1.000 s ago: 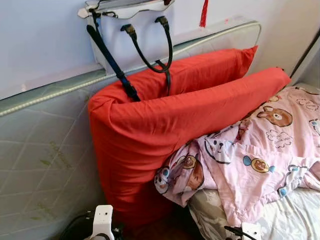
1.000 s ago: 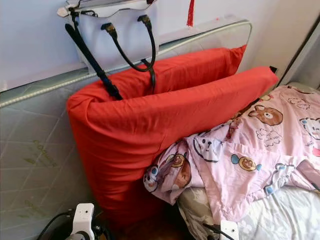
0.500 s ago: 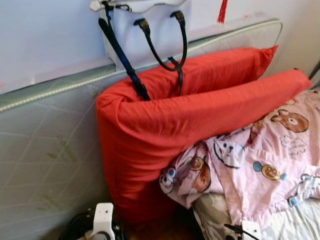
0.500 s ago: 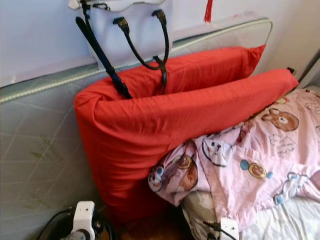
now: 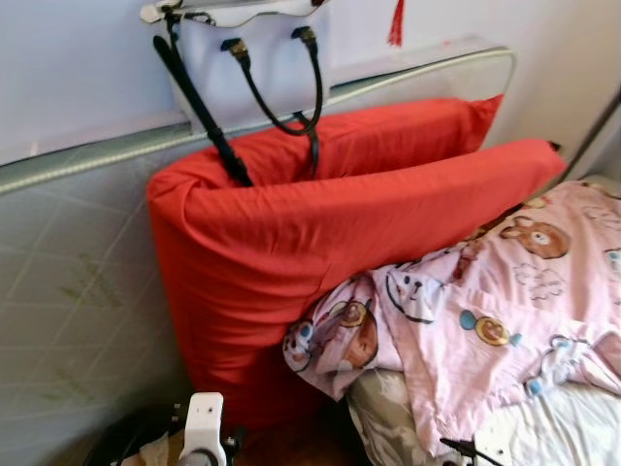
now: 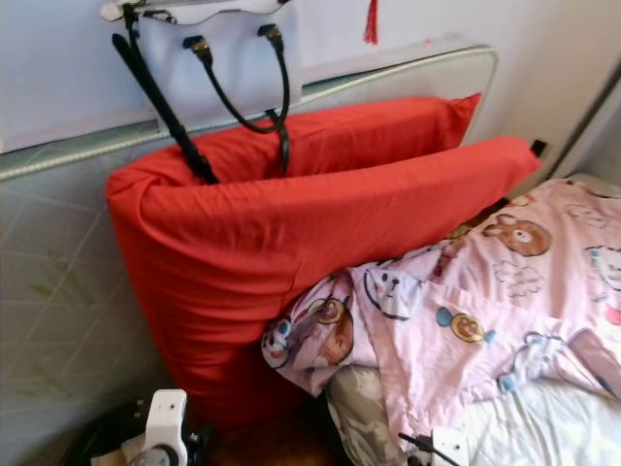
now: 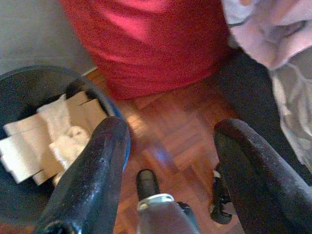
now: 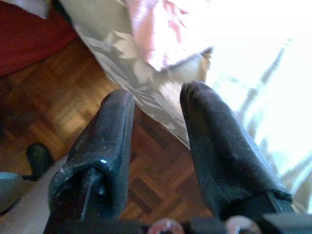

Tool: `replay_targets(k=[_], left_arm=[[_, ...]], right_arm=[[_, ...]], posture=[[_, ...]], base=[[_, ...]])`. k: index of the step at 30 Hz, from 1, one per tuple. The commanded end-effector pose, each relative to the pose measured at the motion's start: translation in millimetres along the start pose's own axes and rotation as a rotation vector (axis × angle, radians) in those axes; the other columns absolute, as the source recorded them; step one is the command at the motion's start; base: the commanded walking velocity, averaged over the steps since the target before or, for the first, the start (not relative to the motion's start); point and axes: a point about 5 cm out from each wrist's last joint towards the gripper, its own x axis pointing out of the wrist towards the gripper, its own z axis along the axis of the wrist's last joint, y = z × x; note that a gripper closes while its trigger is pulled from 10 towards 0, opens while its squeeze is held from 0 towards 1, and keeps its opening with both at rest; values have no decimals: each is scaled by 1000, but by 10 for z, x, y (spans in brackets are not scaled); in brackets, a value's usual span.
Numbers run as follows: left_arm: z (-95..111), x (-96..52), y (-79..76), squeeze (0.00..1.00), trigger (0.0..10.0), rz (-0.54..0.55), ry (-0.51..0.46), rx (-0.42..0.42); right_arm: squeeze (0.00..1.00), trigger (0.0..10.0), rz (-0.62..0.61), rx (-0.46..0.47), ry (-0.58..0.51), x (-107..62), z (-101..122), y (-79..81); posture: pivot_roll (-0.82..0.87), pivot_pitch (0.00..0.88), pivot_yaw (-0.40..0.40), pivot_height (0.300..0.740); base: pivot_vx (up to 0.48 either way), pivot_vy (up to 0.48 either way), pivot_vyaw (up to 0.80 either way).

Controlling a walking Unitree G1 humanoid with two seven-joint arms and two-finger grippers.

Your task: Clean up the room

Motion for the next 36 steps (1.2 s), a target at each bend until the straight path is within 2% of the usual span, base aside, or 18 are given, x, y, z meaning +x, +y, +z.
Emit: replay_targets(k=[1, 7, 15, 24, 28, 36], left_arm=[[125, 29, -8, 0, 10000, -2, -49, -2], [258, 57, -47, 0, 10000, -15, -99, 2], [267, 60, -82, 0, 10000, -24, -107, 5], [287, 63, -73, 0, 10000, -18, -113, 10], [290, 63, -81, 0, 10000, -17, -116, 19], [326, 65, -68, 0, 10000, -4, -136, -1]], right_arm=[[0, 10000, -3, 17, -21, -2, 17, -8], [0, 10000, -1, 23, -31, -3, 24, -8], [0, 10000, -8, 24, -25, -7, 9, -19], [0, 10000, -3, 19, -18, -1, 17, -9], [0, 10000, 0, 15, -17, -1, 19, -11], [0, 10000, 8, 11, -38, -3, 42, -16]], posture=[[-49, 0, -28, 740], [-52, 0, -26, 740], [-55, 0, -26, 740], [-43, 0, -31, 740], [-40, 0, -34, 740], [-40, 0, -38, 740]], base=[[0, 0, 0], [0, 0, 0], [0, 0, 0], [0, 0, -728], [0, -422, -730], [0, 0, 0]])
